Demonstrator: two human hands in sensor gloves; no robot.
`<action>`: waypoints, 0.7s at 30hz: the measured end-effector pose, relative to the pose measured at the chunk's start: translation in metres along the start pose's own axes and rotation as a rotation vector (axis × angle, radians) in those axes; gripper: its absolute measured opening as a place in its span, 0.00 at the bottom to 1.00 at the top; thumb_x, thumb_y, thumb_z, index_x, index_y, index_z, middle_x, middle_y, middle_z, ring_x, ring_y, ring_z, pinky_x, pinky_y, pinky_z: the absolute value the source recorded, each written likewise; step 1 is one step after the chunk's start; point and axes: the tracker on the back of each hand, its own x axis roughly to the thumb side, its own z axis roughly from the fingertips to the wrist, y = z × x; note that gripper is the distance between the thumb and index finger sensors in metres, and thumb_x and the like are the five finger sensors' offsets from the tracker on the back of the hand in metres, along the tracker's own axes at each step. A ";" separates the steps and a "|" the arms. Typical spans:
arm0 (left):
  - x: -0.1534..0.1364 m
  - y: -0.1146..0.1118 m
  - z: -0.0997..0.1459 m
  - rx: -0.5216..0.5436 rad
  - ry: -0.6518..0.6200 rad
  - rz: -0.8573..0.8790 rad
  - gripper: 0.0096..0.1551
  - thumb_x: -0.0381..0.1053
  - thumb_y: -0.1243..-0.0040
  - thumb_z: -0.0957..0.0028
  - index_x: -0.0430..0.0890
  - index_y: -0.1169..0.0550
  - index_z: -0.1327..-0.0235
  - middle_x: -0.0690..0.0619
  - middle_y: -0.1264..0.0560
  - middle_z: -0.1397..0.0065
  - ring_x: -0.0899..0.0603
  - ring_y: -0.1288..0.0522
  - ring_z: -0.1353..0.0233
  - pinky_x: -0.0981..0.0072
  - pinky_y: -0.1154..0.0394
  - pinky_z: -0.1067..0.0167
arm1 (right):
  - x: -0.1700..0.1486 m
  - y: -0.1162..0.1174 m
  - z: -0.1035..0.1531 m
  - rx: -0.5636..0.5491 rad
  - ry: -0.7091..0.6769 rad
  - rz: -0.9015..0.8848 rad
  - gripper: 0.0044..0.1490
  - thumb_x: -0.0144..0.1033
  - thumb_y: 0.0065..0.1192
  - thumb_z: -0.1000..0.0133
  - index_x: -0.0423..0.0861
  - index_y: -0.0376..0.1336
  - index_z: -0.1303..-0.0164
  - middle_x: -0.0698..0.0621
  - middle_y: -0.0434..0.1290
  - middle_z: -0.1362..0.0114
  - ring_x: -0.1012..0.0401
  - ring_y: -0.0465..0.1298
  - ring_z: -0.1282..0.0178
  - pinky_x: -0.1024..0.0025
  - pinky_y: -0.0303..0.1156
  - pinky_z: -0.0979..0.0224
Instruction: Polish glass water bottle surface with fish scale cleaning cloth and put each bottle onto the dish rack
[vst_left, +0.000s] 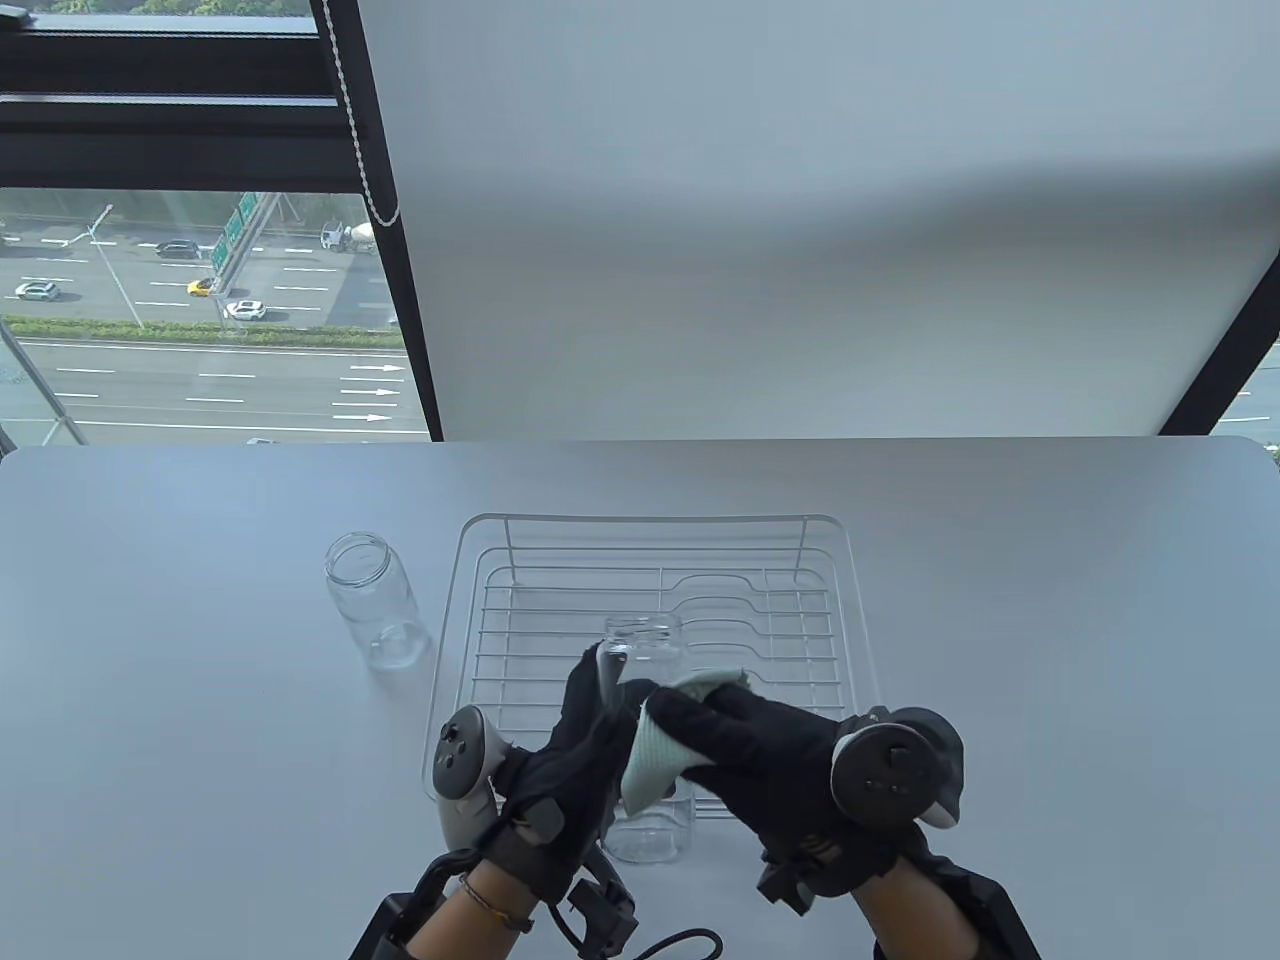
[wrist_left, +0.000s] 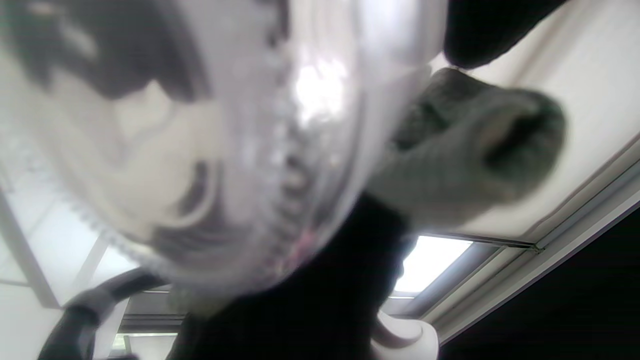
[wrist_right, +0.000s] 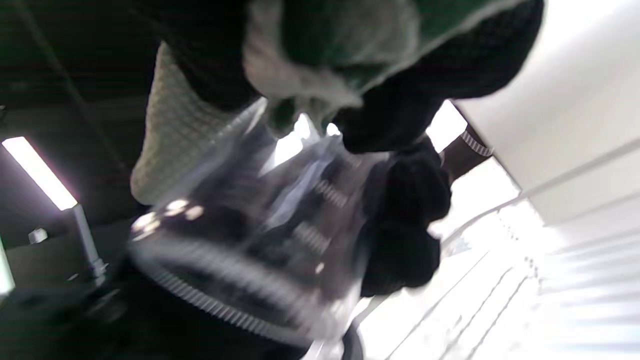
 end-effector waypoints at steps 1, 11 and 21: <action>0.001 0.003 -0.001 0.027 -0.011 0.011 0.57 0.71 0.47 0.42 0.45 0.62 0.20 0.34 0.47 0.22 0.24 0.26 0.35 0.30 0.26 0.43 | -0.001 0.004 -0.002 0.128 0.041 -0.065 0.29 0.49 0.70 0.44 0.70 0.63 0.32 0.43 0.75 0.46 0.56 0.82 0.58 0.63 0.81 0.55; -0.002 -0.007 -0.002 -0.099 0.023 0.001 0.57 0.70 0.48 0.41 0.44 0.64 0.21 0.33 0.50 0.21 0.23 0.28 0.34 0.30 0.27 0.41 | -0.005 0.000 0.012 -0.413 0.100 0.022 0.29 0.52 0.66 0.43 0.70 0.62 0.29 0.47 0.76 0.46 0.59 0.82 0.58 0.67 0.81 0.55; 0.006 -0.003 -0.001 -0.090 0.008 -0.011 0.57 0.70 0.47 0.41 0.45 0.63 0.21 0.33 0.49 0.21 0.24 0.28 0.33 0.30 0.27 0.41 | -0.011 -0.002 0.006 -0.243 0.069 -0.109 0.30 0.50 0.67 0.41 0.70 0.61 0.29 0.44 0.75 0.43 0.55 0.82 0.54 0.61 0.80 0.51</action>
